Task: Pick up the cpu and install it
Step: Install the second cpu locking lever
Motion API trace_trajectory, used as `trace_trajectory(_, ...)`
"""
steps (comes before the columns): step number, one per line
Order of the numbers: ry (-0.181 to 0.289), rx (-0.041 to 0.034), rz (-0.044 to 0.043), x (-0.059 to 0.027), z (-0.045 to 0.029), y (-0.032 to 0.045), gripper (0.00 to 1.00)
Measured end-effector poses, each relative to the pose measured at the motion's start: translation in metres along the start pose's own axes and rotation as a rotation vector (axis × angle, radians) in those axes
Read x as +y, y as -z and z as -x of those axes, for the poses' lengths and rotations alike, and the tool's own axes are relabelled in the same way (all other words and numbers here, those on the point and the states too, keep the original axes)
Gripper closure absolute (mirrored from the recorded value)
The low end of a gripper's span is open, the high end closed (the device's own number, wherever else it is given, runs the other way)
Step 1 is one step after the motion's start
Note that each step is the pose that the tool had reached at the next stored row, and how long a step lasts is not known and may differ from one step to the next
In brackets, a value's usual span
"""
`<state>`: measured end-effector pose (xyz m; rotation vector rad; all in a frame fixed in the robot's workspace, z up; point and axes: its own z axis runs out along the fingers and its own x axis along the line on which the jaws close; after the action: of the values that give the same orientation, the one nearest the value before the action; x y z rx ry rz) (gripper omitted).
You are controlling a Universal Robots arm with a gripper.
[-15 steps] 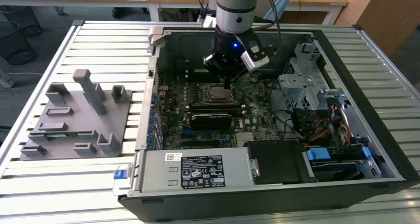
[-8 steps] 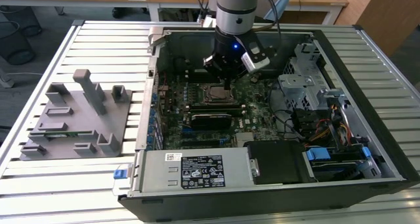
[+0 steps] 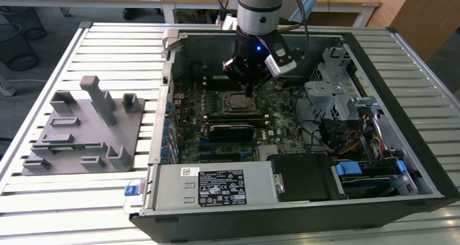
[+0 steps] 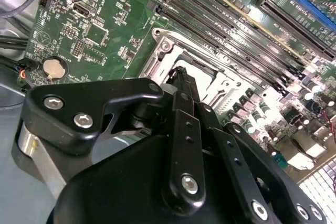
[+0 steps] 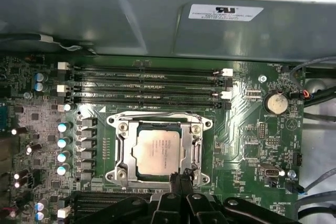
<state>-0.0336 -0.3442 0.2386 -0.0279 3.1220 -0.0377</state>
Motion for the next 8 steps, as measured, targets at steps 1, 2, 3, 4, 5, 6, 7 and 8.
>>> trace_trajectory(1,0.0,0.0009,-0.0004,0.0001,0.0,-0.0001,0.89)
trace_trajectory(2,0.0,0.0036,-0.0012,0.0,0.0001,0.0,0.89)
trace_trajectory(3,0.0,0.0106,-0.0014,0.0,0.0001,0.0,0.89)
trace_trajectory(4,0.001,0.0187,-0.0015,0.0,0.0,0.0001,0.89)
trace_trajectory(5,0.001,0.0235,-0.0016,0.0,0.0,0.0002,0.89)
trace_trajectory(6,0.001,0.0258,-0.0018,-0.0001,0.0,0.0002,0.89)
trace_trajectory(7,0.001,0.0262,-0.0016,-0.0005,0.0,0.0002,0.89)
trace_trajectory(8,0.001,0.0261,-0.0012,-0.001,0.0,0.0,0.89)
